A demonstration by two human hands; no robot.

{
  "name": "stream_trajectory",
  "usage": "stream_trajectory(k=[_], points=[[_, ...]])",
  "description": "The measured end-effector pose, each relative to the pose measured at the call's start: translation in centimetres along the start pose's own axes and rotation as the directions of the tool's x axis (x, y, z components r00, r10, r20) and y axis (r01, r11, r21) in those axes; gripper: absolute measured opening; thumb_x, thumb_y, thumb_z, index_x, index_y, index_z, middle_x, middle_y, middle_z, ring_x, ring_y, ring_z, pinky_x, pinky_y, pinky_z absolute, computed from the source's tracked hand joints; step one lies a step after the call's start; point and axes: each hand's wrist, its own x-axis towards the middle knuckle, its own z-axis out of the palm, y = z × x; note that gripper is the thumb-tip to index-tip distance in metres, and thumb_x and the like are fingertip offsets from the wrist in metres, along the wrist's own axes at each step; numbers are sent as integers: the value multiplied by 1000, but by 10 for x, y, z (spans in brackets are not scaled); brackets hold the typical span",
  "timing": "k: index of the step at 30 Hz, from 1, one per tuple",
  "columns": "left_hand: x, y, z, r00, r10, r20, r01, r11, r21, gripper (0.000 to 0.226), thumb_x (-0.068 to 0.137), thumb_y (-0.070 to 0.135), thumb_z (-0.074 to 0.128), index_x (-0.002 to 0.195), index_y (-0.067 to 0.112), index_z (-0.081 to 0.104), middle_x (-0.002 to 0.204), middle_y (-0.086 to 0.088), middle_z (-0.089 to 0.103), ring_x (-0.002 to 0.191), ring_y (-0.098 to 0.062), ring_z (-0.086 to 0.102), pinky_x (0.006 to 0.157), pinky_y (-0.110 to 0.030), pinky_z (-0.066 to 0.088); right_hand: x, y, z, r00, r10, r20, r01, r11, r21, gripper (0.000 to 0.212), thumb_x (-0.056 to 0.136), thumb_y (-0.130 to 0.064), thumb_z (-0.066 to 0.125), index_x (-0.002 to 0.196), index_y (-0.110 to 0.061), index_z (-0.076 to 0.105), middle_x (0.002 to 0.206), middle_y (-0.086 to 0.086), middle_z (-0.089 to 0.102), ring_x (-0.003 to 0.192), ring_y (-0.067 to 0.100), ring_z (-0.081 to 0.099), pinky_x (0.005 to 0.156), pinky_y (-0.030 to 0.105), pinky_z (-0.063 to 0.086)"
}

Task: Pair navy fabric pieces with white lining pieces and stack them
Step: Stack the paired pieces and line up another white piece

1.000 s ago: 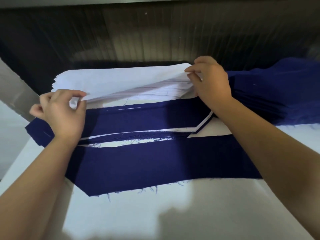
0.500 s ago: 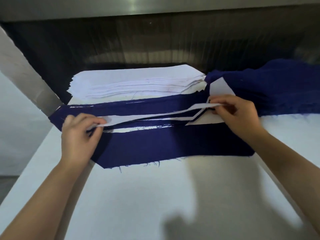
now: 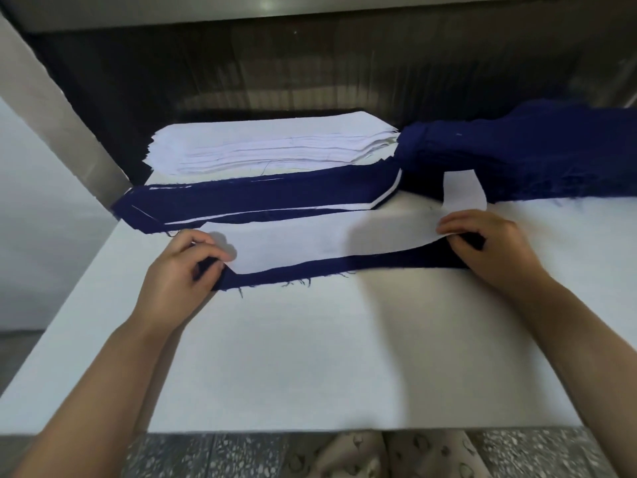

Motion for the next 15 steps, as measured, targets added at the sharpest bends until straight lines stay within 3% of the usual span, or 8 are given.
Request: stream_trajectory(k=[8, 13, 15], points=[[0, -4, -2, 998, -55, -40, 52, 995, -82, 21, 85, -2, 65, 93, 17, 69, 108, 16, 48, 69, -3, 52, 68, -11, 40, -3, 3, -4, 994, 47, 102, -41, 998, -57, 24, 82, 6, 60, 98, -6, 71, 107, 8, 66, 103, 25, 57, 93, 22, 35], [1, -1, -3, 1000, 4, -6, -5, 991, -136, 29, 79, -13, 66, 85, 15, 69, 107, -3, 56, 91, 12, 53, 76, -7, 40, -4, 7, -7, 987, 101, 125, -97, 995, -34, 35, 79, 10, 51, 99, -11, 69, 108, 1, 61, 105, 20, 50, 94, 25, 34], [1, -1, -4, 1000, 13, 15, -10, 981, -192, 33, 78, -19, 64, 84, 14, 67, 99, -2, 62, 93, 11, 54, 78, -6, 40, -6, 8, -8, 988, 112, 108, -118, 992, 46, 32, 83, 3, 47, 97, -14, 69, 104, -2, 60, 101, 16, 50, 91, 27, 35]])
